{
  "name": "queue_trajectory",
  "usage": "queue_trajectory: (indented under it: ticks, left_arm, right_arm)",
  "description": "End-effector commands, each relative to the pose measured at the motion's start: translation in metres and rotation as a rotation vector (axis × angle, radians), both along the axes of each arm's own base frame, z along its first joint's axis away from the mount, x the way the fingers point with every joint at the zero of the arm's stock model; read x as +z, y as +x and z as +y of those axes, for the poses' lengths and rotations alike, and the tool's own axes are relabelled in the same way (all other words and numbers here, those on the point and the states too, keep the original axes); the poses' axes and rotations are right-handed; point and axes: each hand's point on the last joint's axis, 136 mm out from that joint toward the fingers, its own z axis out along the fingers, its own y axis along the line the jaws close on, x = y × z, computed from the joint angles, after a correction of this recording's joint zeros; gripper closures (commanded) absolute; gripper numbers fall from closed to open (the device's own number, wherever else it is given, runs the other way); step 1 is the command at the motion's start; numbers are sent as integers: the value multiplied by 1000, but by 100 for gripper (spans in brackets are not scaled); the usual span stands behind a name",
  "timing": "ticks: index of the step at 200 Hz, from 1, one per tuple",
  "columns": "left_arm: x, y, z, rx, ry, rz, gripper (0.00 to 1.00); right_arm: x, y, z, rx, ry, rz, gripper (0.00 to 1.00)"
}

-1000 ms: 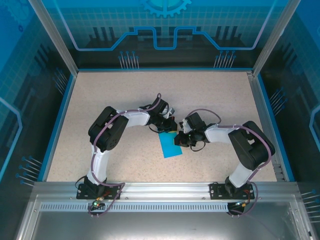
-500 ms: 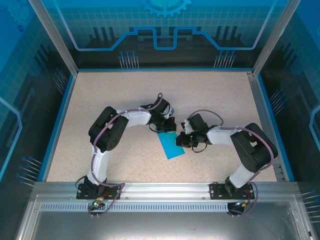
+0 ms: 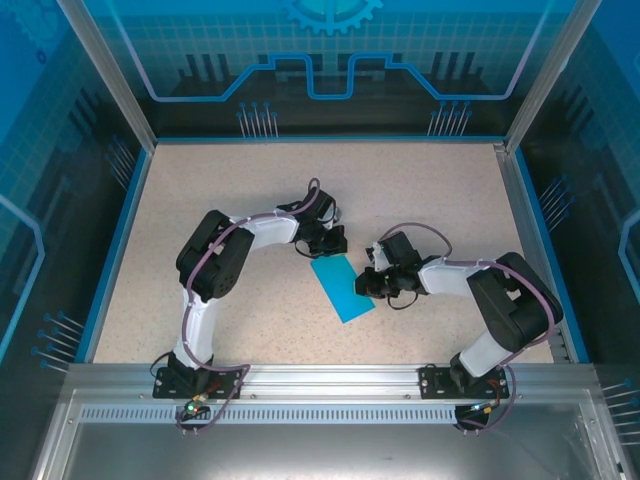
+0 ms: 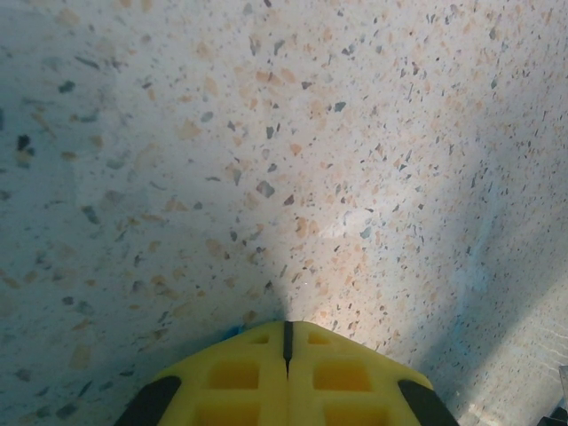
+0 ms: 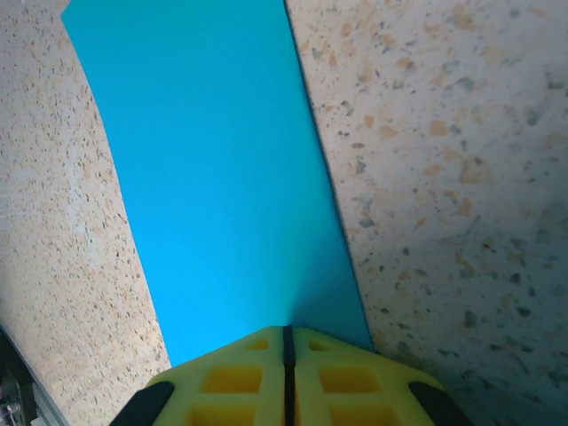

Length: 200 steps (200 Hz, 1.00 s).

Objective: Fold a paper plane with a square sheet of paper (pick it up from the middle)
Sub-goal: First fold in half a square sheet of paper at the center of the table.

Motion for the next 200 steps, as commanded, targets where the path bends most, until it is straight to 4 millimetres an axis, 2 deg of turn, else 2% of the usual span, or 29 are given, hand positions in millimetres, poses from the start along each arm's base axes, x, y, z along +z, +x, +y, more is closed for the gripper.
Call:
queue_trajectory:
  ticks: [1, 45, 115, 149, 171, 200]
  left_arm:
    - [-19, 15, 27, 55, 107, -17, 96]
    - [-26, 14, 45, 76, 126, -20, 96]
    - [-15, 28, 70, 127, 111, -50, 96]
    - [5, 38, 77, 138, 102, -90, 96]
    - [30, 42, 82, 153, 82, -126, 93]
    - [71, 33, 88, 179, 49, -177, 78]
  right_arm:
    - [-45, -63, -44, -14, -188, 256, 91]
    - [-48, -65, -45, -16, -191, 259, 91]
    - [-49, -66, -47, -21, -195, 259, 91]
    - [-42, -59, -42, -9, -192, 226, 91]
    - [-29, -49, -31, 17, -193, 170, 89]
    - [3, -27, -9, 50, -242, 33, 83]
